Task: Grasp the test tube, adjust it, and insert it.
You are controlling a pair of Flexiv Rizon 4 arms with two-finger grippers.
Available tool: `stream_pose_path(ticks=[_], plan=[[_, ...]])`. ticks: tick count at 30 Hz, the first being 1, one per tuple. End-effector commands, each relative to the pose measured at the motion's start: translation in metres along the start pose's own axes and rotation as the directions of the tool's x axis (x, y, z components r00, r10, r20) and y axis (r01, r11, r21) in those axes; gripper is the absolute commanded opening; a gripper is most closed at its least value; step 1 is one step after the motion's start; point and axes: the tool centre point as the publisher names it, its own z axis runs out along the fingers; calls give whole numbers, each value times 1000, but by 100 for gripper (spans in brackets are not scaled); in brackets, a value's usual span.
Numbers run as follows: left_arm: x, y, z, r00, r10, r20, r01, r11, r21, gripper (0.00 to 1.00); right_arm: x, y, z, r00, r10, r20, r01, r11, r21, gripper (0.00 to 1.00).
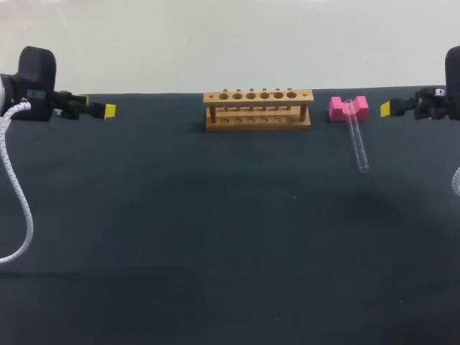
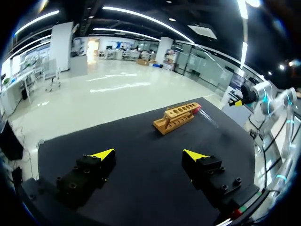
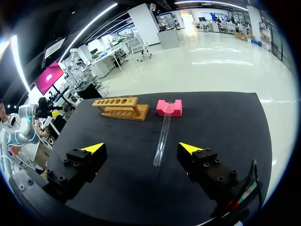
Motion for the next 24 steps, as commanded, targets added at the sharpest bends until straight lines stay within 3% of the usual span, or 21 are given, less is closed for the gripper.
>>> stream_pose_path(ticks=[1, 6, 14, 24], plan=[[-4, 3, 13, 989, 93, 116, -118, 967, 224, 100, 0, 0, 0, 1000, 0, 0, 0, 1000, 0, 100], [-5, 7, 29, 973, 135, 189, -193, 922, 335, 100, 0, 0, 0, 1000, 0, 0, 0, 1000, 0, 100], [-6, 13, 64, 945, 220, 241, -302, 868, 393, 100, 0, 0, 0, 1000, 0, 0, 0, 1000, 0, 100], [-22, -1, 90, 931, 239, 277, -346, 818, 458, 100, 0, 0, 0, 1000, 0, 0, 0, 1000, 0, 100]])
